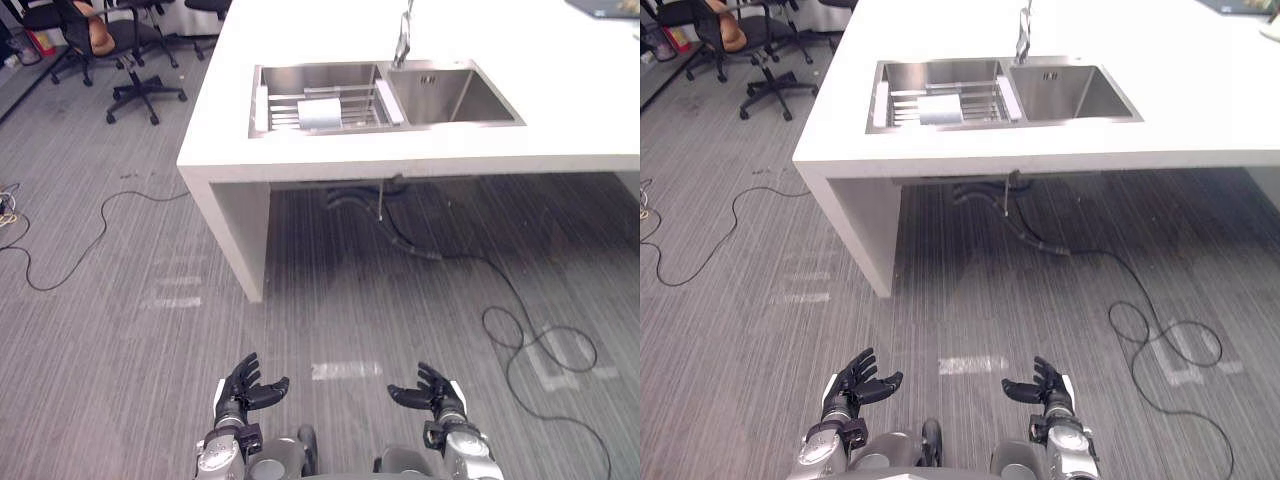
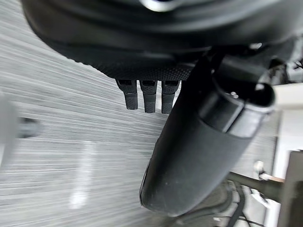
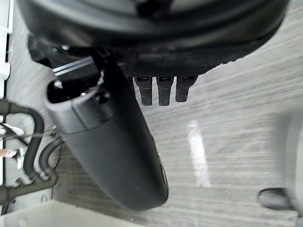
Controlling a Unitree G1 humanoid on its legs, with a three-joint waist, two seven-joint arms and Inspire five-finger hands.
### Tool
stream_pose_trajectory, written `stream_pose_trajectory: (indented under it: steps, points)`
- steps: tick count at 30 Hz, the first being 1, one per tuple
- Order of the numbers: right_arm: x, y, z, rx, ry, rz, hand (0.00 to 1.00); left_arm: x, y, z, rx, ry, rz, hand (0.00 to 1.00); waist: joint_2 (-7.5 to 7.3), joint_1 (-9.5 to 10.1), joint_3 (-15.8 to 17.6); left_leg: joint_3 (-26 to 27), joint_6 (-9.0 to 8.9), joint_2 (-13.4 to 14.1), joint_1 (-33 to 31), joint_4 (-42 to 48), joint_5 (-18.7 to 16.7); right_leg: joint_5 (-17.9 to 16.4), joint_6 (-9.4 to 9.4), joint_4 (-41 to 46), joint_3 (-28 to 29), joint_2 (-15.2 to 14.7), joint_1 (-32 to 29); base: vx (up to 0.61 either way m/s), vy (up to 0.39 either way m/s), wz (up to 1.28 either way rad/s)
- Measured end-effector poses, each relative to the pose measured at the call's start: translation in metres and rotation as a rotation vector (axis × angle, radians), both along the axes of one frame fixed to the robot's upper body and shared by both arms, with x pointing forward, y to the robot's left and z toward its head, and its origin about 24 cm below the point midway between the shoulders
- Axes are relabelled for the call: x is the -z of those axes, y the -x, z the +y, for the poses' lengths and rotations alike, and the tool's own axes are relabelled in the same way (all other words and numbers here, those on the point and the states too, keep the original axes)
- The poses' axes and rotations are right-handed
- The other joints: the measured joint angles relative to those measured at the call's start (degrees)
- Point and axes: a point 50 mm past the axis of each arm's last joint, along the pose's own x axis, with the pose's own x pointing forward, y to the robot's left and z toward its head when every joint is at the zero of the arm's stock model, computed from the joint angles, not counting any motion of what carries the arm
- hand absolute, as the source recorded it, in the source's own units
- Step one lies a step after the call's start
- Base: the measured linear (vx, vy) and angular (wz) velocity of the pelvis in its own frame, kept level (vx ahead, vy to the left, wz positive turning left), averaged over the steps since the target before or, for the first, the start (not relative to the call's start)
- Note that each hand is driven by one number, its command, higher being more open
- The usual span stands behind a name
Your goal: Walk over to the sink, pick up the cup, carry it to the dishwasher, place the cup inside the dishwasher, then close the dishwasher door
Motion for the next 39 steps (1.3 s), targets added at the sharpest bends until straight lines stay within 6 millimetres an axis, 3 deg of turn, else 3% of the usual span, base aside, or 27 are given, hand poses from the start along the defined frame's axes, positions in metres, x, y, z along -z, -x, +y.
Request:
stream_pose_trajectory:
  steps: [3, 5, 7, 8, 10, 12, 13, 14, 15, 16, 18, 20, 22, 23, 24, 25, 26, 27, 31, 32, 33, 35, 36, 38, 39]
  points:
    - [-0.001, 0.001, 0.002, -0.001, -0.01, -0.011, 0.9, -0.011, -0.012, -0.001, 0.005, -0.001, -0.064, 0.9, -0.63, -1.53, -0.45, -3.3, -0.27, 0.01, 2.73, -0.18, -2.18, -2.43, -4.02, -8.12, -5.53, -0.36, -4.37, 0.35, -0.035, 0.5]
    - [-0.002, -0.001, 0.001, 0.004, -0.008, -0.015, 0.9, -0.018, -0.021, -0.004, 0.008, 0.003, -0.105, 0.9, -0.6, -2.24, -0.43, -5.11, -1.48, 0.9, 4.27, -0.94, -2.97, -2.0, -4.46, -19.24, -6.16, 1.25, -5.13, 0.4, -0.137, 0.56]
    - [-0.002, -0.001, 0.002, 0.004, -0.009, -0.015, 0.9, -0.028, -0.029, -0.004, 0.009, 0.0, -0.159, 0.9, -0.91, -2.17, -0.58, -6.35, -3.53, 1.64, 5.83, -2.01, -4.18, 3.35, -5.14, -29.79, -5.9, 2.46, -5.47, 0.42, -0.19, 0.42]
    - [0.0, 0.002, -0.002, 0.008, 0.001, -0.002, 0.9, -0.034, -0.034, -0.005, 0.001, 0.0, -0.188, 0.9, -0.03, -2.31, -0.67, -7.69, -5.1, 3.06, 7.02, -2.03, -5.25, 9.3, -5.68, -30.66, -6.68, 3.5, -4.08, 0.53, -0.271, 0.24]
    - [-0.001, 0.002, -0.005, 0.014, 0.011, -0.002, 0.9, -0.051, -0.041, -0.01, -0.006, 0.011, -0.274, 0.9, 0.79, -1.98, -1.14, -7.65, -5.87, 4.94, 7.31, -1.98, -5.02, 7.49, -7.94, -30.13, -7.76, 4.96, -3.46, 0.5, -0.284, 0.15]
    - [-0.003, 0.001, -0.005, 0.019, 0.017, -0.015, 0.9, -0.074, -0.051, -0.017, 0.023, 0.015, -0.38, 0.9, 0.93, -2.34, -1.09, -7.77, -6.32, 6.12, 7.31, 0.63, -4.9, 5.29, -8.82, -29.89, -9.34, 5.55, -1.51, 0.31, -0.203, 0.29]
    - [-0.003, 0.003, -0.005, 0.02, 0.02, -0.019, 0.9, -0.09, -0.055, -0.024, 0.046, 0.032, -0.453, 0.9, 1.46, -2.3, -0.71, -7.64, -7.72, 7.45, 5.73, 8.3, -5.72, 4.41, -8.97, -31.4, -10.49, 6.46, 2.04, 0.31, -0.192, 0.28]
    - [-0.005, 0.006, -0.006, 0.015, 0.025, -0.026, 0.9, -0.107, -0.057, -0.032, 0.055, 0.054, -0.53, 0.9, 2.25, -2.02, -0.24, -7.48, -9.04, 9.29, 1.64, 21.64, -4.96, 3.99, -9.5, -33.63, -10.92, 7.87, 5.85, 0.28, -0.165, 0.15]
    - [-0.007, 0.006, -0.006, 0.007, 0.029, -0.036, 0.9, -0.116, -0.057, -0.034, 0.054, 0.064, -0.571, 0.9, 2.62, -1.61, -0.15, -7.43, -9.91, 10.55, -1.13, 28.47, -3.08, 3.63, -9.95, -34.36, -10.89, 8.38, 7.47, 0.29, -0.103, -0.11]
    - [-0.01, 0.007, -0.002, -0.013, 0.031, -0.055, 0.9, -0.139, -0.057, -0.039, 0.061, 0.078, -0.682, 0.9, 3.37, -0.89, -0.08, -5.95, -10.25, 13.49, -6.55, 40.63, -2.63, 2.49, -10.94, -35.32, -10.52, 9.36, 10.38, 0.22, -0.042, -0.18]
    - [-0.012, 0.006, -0.002, -0.018, 0.034, -0.069, 0.9, -0.164, -0.055, -0.041, 0.065, 0.084, -0.802, 0.9, 3.13, -0.49, -0.06, -3.82, -9.1, 15.53, -11.56, 44.27, -4.5, 0.99, -11.57, -36.27, -9.57, 9.36, 12.29, 0.2, -0.017, -0.18]
    - [-0.013, 0.004, -0.003, -0.018, 0.037, -0.074, 0.9, -0.185, -0.053, -0.04, 0.061, 0.087, -0.907, 0.9, 3.66, 0.51, -0.38, -2.42, -8.48, 15.63, -14.59, 39.96, -6.66, 0.58, -11.05, -37.42, -8.38, 8.89, 13.51, 0.22, 0.083, -0.26]
    - [-0.013, 0.005, -0.004, -0.018, 0.04, -0.072, 0.9, -0.199, -0.05, -0.039, 0.049, 0.084, -0.982, 0.9, 3.85, 0.78, -0.49, -1.77, -8.22, 13.45, -15.92, 31.53, -7.9, -0.18, -9.97, -37.83, -7.61, 7.43, 14.78, 0.29, 0.18, -0.13]
    - [-0.013, 0.005, -0.007, -0.021, 0.05, -0.068, 0.9, -0.207, -0.049, -0.039, 0.032, 0.082, -1.025, 0.9, 3.89, 1.03, -0.57, -2.32, -8.28, 10.6, -16.18, 22.36, -7.05, -0.85, -8.54, -37.45, -7.03, 5.84, 15.45, 0.33, 0.246, -0.06]
    - [-0.012, 0.005, -0.009, -0.022, 0.055, -0.065, 0.9, -0.21, -0.048, -0.039, 0.025, 0.081, -1.037, 0.9, 4.31, 1.12, -0.99, -2.86, -8.35, 9.5, -15.94, 17.09, -5.18, -1.48, -7.62, -36.79, -6.66, 5.51, 15.46, 0.34, 0.263, -0.2]
    - [-0.011, 0.006, -0.012, -0.029, 0.065, -0.055, 0.9, -0.213, -0.047, -0.04, 0.01, 0.088, -1.056, 0.9, 5.37, 1.64, -1.65, -2.81, -4.55, 9.05, -14.55, 11.68, 2.5, -2.92, -5.33, -36.13, -5.52, 5.84, 15.44, 0.35, 0.264, -0.3]
    - [-0.006, 0.004, -0.005, -0.051, 0.051, -0.03, 0.9, -0.212, -0.048, -0.036, -0.005, 0.063, -1.052, 0.9, 3.29, 1.95, -1.98, -1.16, -4.43, 7.23, -13.11, 10.68, 2.2, -3.25, -5.13, -37.72, -2.43, 4.47, 15.85, 0.33, 0.2, -0.1]
    - [-0.004, 0.005, -0.001, -0.068, 0.041, -0.018, 0.9, -0.212, -0.048, -0.036, 0.002, 0.05, -1.051, 0.9, 2.21, 1.48, -2.38, -1.2, -3.63, 5.71, -13.03, 10.47, 1.68, -2.83, -4.94, -40.59, -0.52, 4.08, 17.31, 0.31, 0.16, 0.08]
    - [-0.001, -0.001, 0.004, -0.081, 0.028, -0.007, 0.9, -0.212, -0.047, -0.04, 0.05, 0.009, -1.046, 0.9, 1.63, 2.16, -2.55, 1.01, -2.5, 4.59, -10.55, 9.97, -1.31, -2.04, -4.37, -40.46, 2.09, 2.66, 18.4, 0.27, 0.112, -0.21]
    - [-0.001, 0.0, 0.004, -0.086, 0.026, -0.008, 0.9, -0.212, -0.047, -0.045, 0.09, 0.005, -1.043, 0.9, 1.63, 2.5, -2.54, 2.03, -2.7, 4.87, -8.37, 8.91, -2.31, -2.38, -1.9, -33.83, 2.59, 2.6, 16.13, 0.17, 0.081, -0.59]
    - [-0.001, 0.0, 0.005, -0.09, 0.024, -0.01, 0.9, -0.212, -0.046, -0.05, 0.13, -0.006, -1.043, 0.9, 1.29, 2.36, -2.55, 3.15, -2.75, 5.04, -6.09, 8.22, -3.24, -2.17, 3.03, -23.66, 2.35, 1.95, 12.05, 0.12, 0.051, -0.56]
    - [0.003, 0.008, 0.006, -0.088, 0.014, 0.011, 0.9, -0.214, -0.044, -0.055, 0.186, -0.017, -1.051, 0.9, 0.18, 1.44, -2.86, 3.87, -2.04, 4.79, -2.95, 8.03, -5.34, 0.25, 6.19, -8.53, 1.72, 0.01, 6.22, 0.14, 0.015, -0.23]
    - [0.004, 0.011, 0.007, -0.086, 0.01, 0.018, 0.9, -0.215, -0.044, -0.056, 0.197, -0.019, -1.054, 0.9, -0.1, 0.9, -3.03, 3.87, -1.85, 4.75, -2.07, 8.04, -5.96, -0.18, 5.37, -5.16, 1.14, -0.45, 4.82, 0.2, -0.037, -0.04]
    - [0.006, 0.018, 0.01, -0.089, 0.002, 0.033, 0.9, -0.221, -0.042, -0.057, 0.212, -0.046, -1.08, 0.9, -0.45, -0.42, -3.34, 3.8, -2.88, 5.73, 0.41, 8.04, -7.42, -2.76, 0.77, -0.95, -1.15, -1.04, -0.22, 0.22, -0.089, -0.01]
    - [0.006, 0.018, 0.01, -0.089, 0.002, 0.033, 0.9, -0.221, -0.042, -0.057, 0.212, -0.046, -1.082, 0.9, -0.45, -0.49, -3.34, 3.78, -3.0, 5.81, 0.51, 8.04, -7.51, -2.92, 0.48, -1.05, -1.3, -1.03, -0.54, 0.21, -0.143, 0.03]
